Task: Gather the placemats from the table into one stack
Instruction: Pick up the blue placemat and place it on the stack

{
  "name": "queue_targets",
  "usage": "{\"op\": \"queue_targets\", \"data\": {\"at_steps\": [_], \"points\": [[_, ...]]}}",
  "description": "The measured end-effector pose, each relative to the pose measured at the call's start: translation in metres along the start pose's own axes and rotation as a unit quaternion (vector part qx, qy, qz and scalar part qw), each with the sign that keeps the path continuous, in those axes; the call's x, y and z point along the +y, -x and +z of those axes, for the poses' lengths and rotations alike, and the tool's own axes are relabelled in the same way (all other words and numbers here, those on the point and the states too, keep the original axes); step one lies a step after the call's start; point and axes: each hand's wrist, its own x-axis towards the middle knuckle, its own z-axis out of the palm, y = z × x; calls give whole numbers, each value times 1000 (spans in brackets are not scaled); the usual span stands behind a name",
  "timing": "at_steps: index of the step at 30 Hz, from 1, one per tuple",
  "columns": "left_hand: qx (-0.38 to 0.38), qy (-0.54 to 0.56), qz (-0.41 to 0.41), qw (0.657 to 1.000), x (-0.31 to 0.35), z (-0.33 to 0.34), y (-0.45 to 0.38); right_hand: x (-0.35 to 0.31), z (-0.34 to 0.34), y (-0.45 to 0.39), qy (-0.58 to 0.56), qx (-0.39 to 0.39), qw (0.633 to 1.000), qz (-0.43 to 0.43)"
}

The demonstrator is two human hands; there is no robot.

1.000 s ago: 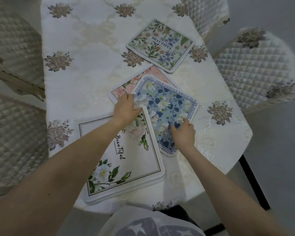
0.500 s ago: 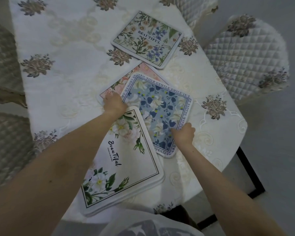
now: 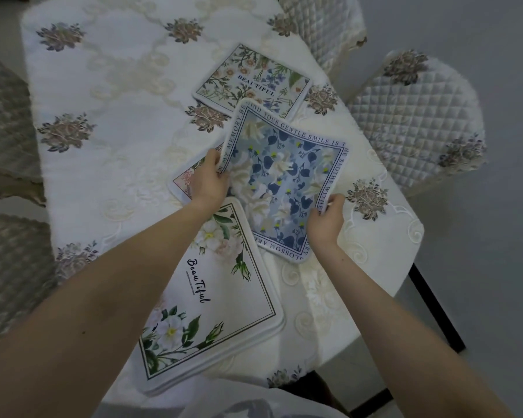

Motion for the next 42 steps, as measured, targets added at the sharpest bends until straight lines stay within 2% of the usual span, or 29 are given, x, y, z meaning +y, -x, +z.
{"op": "queue_targets", "data": {"at_steps": [8,16,25,42], "points": [[47,138,36,989,56,-10,2,-39,-11,-8,-83,49,990,-105],[146,171,65,972,77,-35,24,-64,-15,5,-133,47,979,-150],[215,119,-14,969,42,-76,74,-75,10,43,-119,-44,979,-159],[280,60,-185,940,-49,-123,194,-48,58,111,47,-226,956,-182]]}}
